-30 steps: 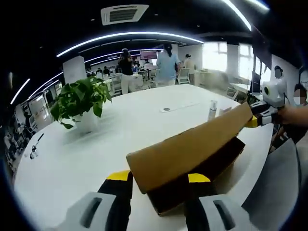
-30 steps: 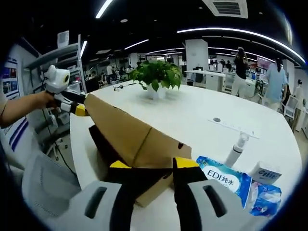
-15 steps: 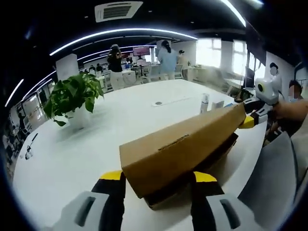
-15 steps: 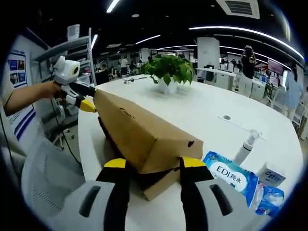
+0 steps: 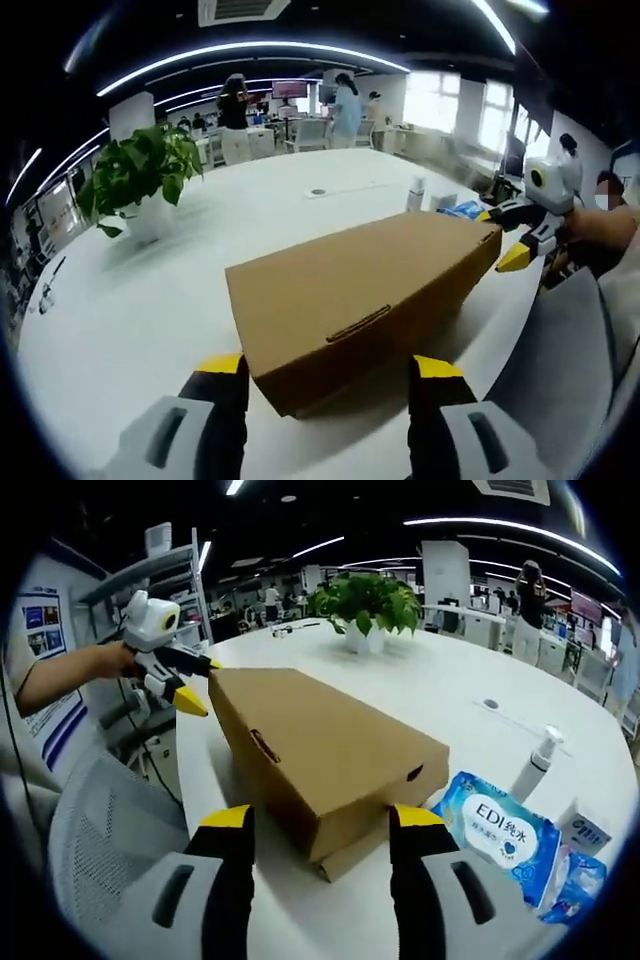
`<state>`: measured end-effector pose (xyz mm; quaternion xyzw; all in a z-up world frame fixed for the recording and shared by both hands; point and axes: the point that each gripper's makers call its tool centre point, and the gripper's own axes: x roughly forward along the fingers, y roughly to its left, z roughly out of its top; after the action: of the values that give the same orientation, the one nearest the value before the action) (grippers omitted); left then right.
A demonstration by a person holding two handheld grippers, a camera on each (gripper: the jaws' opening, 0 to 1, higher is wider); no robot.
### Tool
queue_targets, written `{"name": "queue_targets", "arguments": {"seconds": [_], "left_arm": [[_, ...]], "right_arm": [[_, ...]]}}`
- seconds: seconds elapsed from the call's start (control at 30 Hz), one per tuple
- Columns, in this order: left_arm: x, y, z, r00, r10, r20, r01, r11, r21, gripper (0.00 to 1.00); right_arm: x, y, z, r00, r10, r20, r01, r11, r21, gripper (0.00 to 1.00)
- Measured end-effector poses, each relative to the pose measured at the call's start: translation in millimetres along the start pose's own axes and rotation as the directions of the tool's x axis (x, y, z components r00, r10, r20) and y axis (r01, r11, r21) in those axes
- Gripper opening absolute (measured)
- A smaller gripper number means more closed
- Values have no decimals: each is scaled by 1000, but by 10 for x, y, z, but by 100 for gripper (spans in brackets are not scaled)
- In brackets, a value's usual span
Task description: Operate the shoe box by opening the lid, removing the specified soft item, and placing it in the target area until the item is outside and the box remains undamaged.
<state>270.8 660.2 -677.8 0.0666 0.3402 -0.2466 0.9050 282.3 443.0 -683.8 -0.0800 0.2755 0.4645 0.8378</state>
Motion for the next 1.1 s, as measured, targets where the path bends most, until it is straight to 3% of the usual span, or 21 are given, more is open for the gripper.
{"name": "queue_targets", "arguments": {"seconds": [0.33,0.5,0.77,1.1], "left_arm": [[91,23,-120,1000,3,-27,-4,999,-53,61],[144,5,-211,998,9,-64,-12,999,-42,60],[193,70,-255,998,26,-62,-31,997,-75,54],[279,101,-258,997,28,-74,-33,997,-63,56]], "right_arm": [[84,-49,-114,999,-15,-31,15,999,28,46],[137,-57,-186,998,-25,-50,26,999,26,46],[167,-73,-245,997,-30,-65,29,999,-12,45],[232,-147,-248,996,-35,-80,32,999,-39,44]]}}
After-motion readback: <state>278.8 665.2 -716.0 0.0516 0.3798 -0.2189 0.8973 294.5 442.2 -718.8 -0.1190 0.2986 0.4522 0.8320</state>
